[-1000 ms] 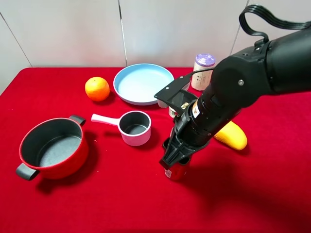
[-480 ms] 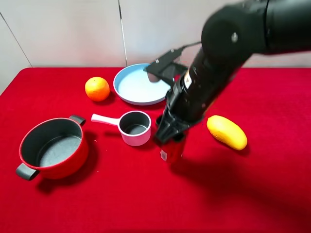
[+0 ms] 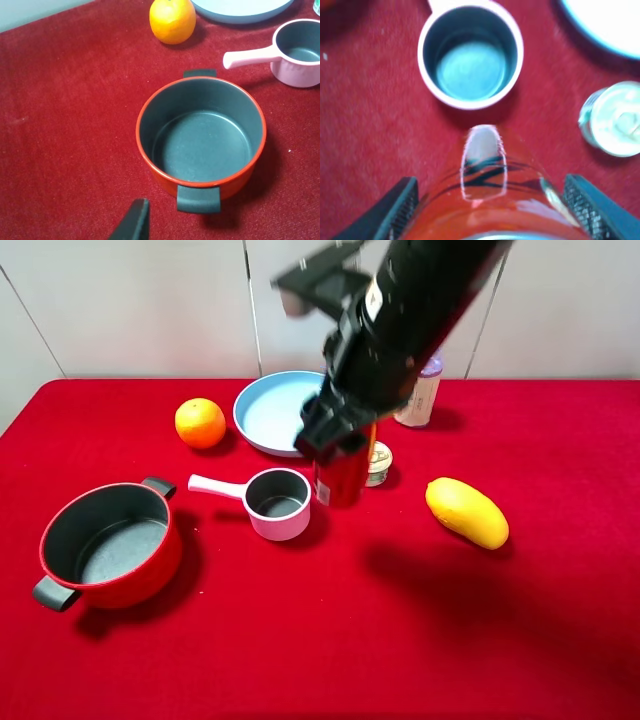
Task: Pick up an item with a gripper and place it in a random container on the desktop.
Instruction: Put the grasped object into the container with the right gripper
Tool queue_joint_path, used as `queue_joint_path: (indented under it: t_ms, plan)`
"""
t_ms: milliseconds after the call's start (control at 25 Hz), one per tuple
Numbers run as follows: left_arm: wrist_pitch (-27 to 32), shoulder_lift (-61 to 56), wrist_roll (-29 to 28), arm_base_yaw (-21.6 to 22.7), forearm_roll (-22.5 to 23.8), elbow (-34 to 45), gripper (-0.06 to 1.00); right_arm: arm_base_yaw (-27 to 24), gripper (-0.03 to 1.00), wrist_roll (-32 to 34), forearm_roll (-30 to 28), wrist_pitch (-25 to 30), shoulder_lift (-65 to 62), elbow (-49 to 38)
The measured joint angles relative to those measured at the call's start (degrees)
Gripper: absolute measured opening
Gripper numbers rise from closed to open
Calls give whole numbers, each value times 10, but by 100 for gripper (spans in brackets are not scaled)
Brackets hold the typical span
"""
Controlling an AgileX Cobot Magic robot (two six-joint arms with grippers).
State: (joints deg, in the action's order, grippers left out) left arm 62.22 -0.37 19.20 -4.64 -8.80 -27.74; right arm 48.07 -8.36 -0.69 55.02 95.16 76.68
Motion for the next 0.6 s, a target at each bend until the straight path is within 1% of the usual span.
queue_joint_path:
  t_ms: [80, 200, 400, 600]
  plan:
    - [0, 0, 0, 0, 0, 0, 99, 0, 44, -5, -4, 14, 9, 35]
    - [0, 0, 0, 0, 0, 0, 99, -2, 44, -30, -4, 38, 32, 95]
    - [0, 0, 0, 0, 0, 0, 99, -20, 44, -66, -4, 87, 75, 189]
    - [0, 0, 0, 0, 0, 0, 99, -28, 44, -91, 1, 129, 110, 254]
